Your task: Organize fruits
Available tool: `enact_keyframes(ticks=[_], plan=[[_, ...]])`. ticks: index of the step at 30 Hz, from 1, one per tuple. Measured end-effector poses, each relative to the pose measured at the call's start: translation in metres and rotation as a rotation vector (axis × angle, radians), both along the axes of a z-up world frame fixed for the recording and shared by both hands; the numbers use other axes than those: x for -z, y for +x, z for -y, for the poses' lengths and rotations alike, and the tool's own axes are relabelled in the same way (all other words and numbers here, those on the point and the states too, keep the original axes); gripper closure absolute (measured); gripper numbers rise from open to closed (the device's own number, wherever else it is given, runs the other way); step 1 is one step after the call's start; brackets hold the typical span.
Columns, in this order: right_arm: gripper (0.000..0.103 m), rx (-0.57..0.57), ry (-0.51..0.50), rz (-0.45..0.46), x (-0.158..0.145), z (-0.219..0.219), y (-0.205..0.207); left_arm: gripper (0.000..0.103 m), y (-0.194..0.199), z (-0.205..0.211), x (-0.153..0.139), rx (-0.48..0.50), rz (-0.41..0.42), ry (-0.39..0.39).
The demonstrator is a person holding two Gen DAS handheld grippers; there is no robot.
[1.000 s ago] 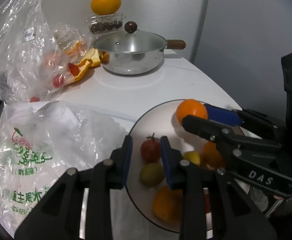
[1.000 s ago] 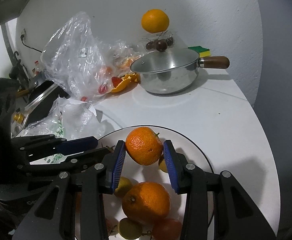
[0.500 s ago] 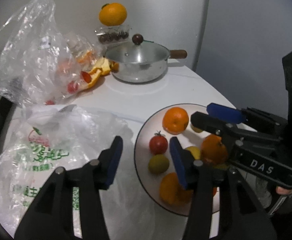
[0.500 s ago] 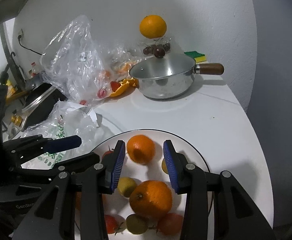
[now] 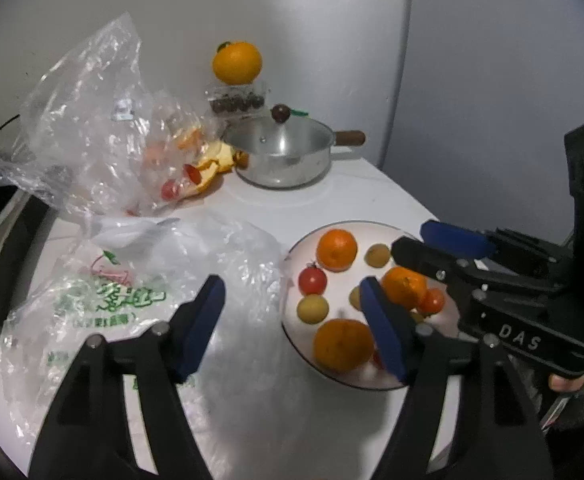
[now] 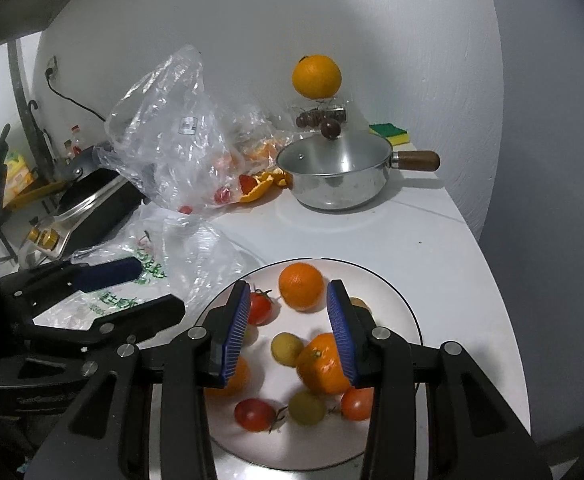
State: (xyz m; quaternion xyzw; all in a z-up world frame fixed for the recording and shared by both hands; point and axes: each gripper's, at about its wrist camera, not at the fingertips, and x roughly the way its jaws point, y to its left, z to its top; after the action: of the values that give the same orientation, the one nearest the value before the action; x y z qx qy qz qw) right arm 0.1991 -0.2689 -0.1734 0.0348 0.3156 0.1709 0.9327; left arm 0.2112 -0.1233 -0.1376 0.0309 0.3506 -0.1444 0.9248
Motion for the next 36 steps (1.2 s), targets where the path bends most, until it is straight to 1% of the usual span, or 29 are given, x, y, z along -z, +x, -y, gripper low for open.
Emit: enact_keyframes(ticks=[8,10,12,16,24,31,33,36], plan=[[0.061,-0.006,-0.013,0.027,-0.012,-0.009,-0.026,0.031,-0.029,-0.015,-0.015,-0.024,0.031,-0.027],[0.061,-0.009,-0.018,0.031,-0.014,-0.012,-0.034,0.03,-0.039,-0.02,-0.02,-0.028,0.043,-0.037],[0.061,-0.013,-0.022,0.036,-0.016,-0.016,-0.041,0.026,-0.05,-0.024,-0.024,-0.032,0.053,-0.044],[0.061,-0.025,-0.035,0.048,-0.022,-0.025,-0.056,0.026,-0.07,-0.034,-0.028,-0.039,0.058,-0.061],[0.061,-0.046,-0.055,0.073,-0.031,-0.046,-0.083,0.025,-0.106,-0.057,-0.039,-0.077,0.102,-0.057],[0.06,-0.058,-0.07,0.127,-0.05,-0.061,-0.114,0.025,-0.136,-0.076,-0.057,-0.101,0.143,-0.056],[0.056,-0.058,-0.072,0.145,-0.055,-0.064,-0.124,0.025,-0.147,-0.081,-0.063,-0.11,0.157,-0.057],[0.055,-0.061,-0.076,0.171,-0.063,-0.069,-0.139,0.025,-0.161,-0.087,-0.071,-0.13,0.184,-0.06]])
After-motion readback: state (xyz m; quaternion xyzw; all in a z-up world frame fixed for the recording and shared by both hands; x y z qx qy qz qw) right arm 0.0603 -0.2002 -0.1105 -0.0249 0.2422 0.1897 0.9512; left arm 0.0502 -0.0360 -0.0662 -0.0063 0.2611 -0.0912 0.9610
